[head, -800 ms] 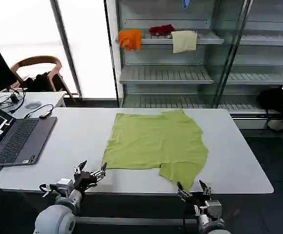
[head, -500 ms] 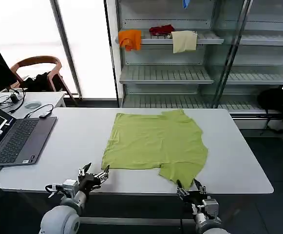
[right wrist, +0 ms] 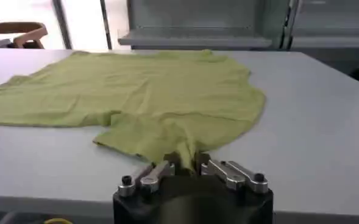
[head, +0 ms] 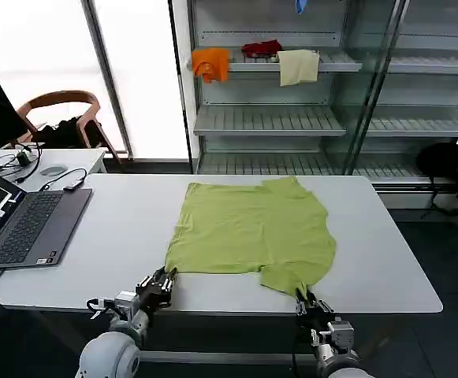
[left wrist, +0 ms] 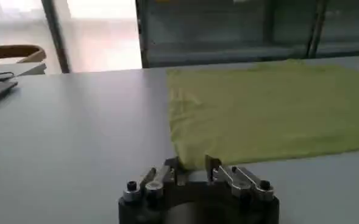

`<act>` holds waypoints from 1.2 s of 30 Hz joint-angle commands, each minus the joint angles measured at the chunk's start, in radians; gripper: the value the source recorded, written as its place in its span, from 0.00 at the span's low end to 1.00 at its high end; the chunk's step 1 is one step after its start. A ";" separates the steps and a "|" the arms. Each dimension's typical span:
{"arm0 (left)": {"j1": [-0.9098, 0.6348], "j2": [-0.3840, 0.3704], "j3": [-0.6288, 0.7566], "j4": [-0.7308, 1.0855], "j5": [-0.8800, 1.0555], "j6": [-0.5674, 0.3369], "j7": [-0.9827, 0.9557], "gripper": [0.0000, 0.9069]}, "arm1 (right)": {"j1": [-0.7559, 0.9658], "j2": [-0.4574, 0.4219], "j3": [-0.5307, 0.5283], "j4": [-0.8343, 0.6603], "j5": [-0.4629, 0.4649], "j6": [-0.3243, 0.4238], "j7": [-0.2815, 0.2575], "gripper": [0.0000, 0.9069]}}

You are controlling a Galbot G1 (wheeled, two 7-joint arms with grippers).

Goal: Fold and organize the clothes.

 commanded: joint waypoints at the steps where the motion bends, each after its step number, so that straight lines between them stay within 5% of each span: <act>1: 0.001 -0.002 0.008 0.010 0.011 -0.071 -0.004 0.00 | 0.000 0.001 -0.001 0.001 0.005 0.020 0.001 0.00; 10: -0.023 -0.014 -0.012 -0.032 -0.020 -0.125 0.016 0.00 | 0.039 0.017 0.003 0.025 0.013 0.126 0.034 0.00; 24: -0.260 -0.071 0.019 0.115 -0.040 -0.031 -0.001 0.00 | 0.410 0.045 0.016 -0.183 0.024 0.034 0.064 0.00; 36: -0.400 -0.108 0.020 0.289 -0.013 -0.024 -0.025 0.00 | 0.613 0.072 0.005 -0.420 -0.004 0.041 0.053 0.00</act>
